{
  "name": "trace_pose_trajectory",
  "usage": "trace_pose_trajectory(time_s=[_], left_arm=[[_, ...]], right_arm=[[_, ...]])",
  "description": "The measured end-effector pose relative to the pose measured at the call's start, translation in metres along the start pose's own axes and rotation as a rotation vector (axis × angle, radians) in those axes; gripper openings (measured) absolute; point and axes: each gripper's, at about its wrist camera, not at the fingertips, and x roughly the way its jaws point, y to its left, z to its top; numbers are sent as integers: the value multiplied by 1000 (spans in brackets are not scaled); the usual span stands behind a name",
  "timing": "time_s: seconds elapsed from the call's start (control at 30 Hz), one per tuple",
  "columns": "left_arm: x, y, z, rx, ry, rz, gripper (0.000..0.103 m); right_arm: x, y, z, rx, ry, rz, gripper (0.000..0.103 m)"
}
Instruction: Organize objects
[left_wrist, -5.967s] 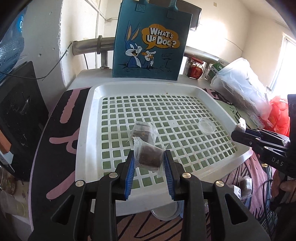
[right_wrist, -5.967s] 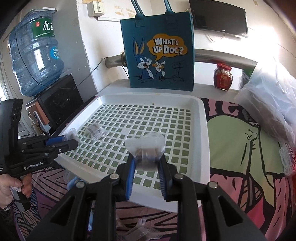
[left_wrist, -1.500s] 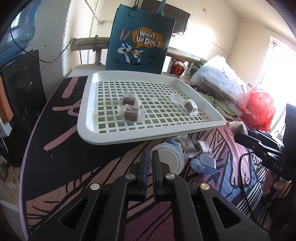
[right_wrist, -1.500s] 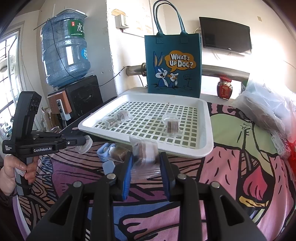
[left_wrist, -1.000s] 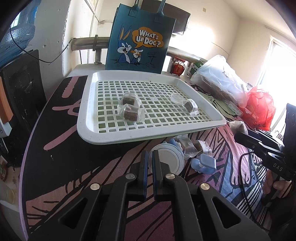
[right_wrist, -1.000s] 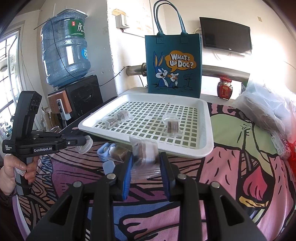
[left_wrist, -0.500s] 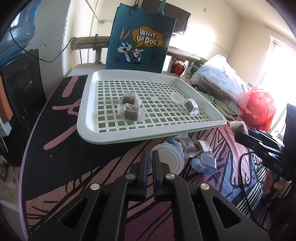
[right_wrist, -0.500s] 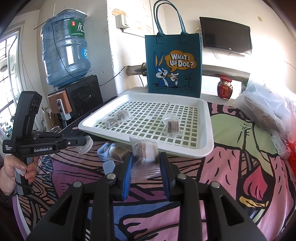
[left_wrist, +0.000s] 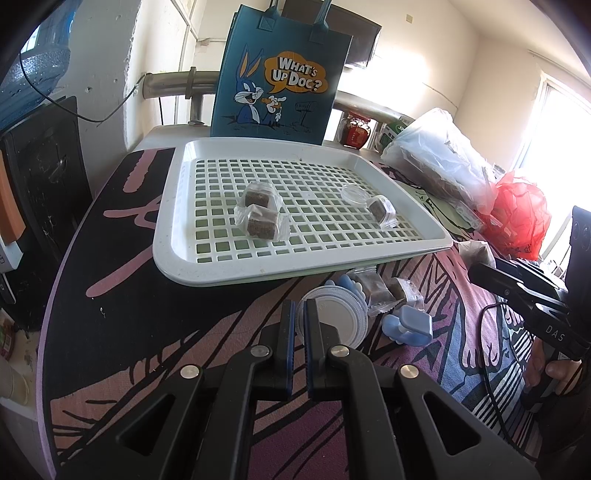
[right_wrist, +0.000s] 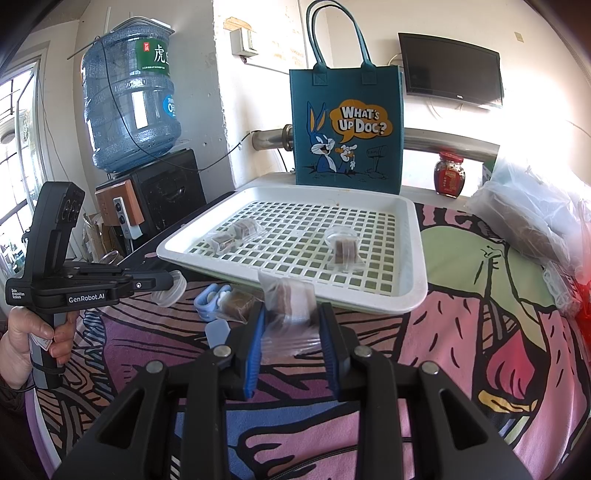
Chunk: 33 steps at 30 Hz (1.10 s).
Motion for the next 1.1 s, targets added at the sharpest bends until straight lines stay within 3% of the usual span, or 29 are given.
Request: trace_pose_trajectory(time_s=[1.1], left_arm=[[0, 1, 0, -2, 1, 0, 3]], right_arm=[[-1, 3, 0, -7, -2, 2, 28]])
